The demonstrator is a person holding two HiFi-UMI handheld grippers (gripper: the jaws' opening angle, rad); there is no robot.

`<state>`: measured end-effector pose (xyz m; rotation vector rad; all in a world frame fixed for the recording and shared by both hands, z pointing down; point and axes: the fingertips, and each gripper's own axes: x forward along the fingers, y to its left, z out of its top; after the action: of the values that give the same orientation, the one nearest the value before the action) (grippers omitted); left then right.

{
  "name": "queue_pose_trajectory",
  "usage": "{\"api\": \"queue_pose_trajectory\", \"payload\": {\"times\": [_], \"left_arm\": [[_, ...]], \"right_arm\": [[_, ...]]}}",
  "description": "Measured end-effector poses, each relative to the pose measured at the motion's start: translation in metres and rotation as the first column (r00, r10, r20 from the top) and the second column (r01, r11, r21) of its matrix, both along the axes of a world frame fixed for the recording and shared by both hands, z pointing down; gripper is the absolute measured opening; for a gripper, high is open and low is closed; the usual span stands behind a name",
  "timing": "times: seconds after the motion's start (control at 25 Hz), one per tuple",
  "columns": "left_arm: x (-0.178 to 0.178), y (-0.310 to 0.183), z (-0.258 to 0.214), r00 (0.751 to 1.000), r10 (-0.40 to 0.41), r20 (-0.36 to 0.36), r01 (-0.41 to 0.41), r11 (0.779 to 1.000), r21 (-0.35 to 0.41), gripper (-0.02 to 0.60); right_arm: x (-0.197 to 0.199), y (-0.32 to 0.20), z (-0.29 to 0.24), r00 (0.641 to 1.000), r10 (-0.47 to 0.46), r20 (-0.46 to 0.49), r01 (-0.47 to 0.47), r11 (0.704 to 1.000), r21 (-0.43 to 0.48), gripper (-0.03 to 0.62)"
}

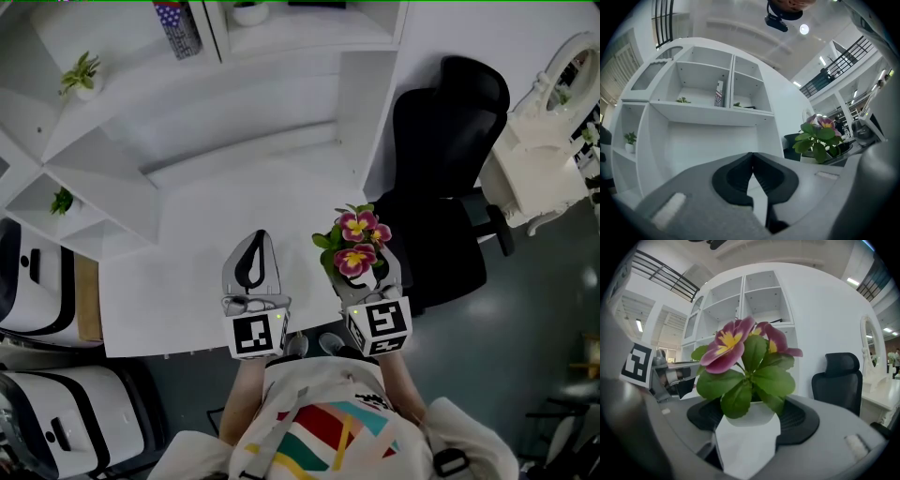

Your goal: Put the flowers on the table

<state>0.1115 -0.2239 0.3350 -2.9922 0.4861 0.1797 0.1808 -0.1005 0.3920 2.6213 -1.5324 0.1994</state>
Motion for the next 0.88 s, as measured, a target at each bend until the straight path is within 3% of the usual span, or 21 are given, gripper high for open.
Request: {"api": "queue_pose_trajectory", "payload": {"times": [0.44,0.72,0.88], "left_arm": [[0.0,-0.024,0.016,0.998,-0.037,0.059,0.038,0.999,-0.024,0.005],[-0.003,-0.041,0.033,0.991,-0.08,0.107,0.084,0.996,-0.04,0.005],[-0.01,-0.047,0.04,0.983,-0.117,0.139,0.128,0.989,-0.073,0.005]], "right_arm": [[0.03,-0.041,0.014,0.998,-0.038,0.051,0.042,0.997,-0.071,0.33],[0.08,-0.085,0.045,0.99,-0.073,0.117,0.087,0.988,-0.124,0.33],[0.115,-0.117,0.076,0.989,-0.097,0.113,0.119,0.97,-0.212,0.33]]}}
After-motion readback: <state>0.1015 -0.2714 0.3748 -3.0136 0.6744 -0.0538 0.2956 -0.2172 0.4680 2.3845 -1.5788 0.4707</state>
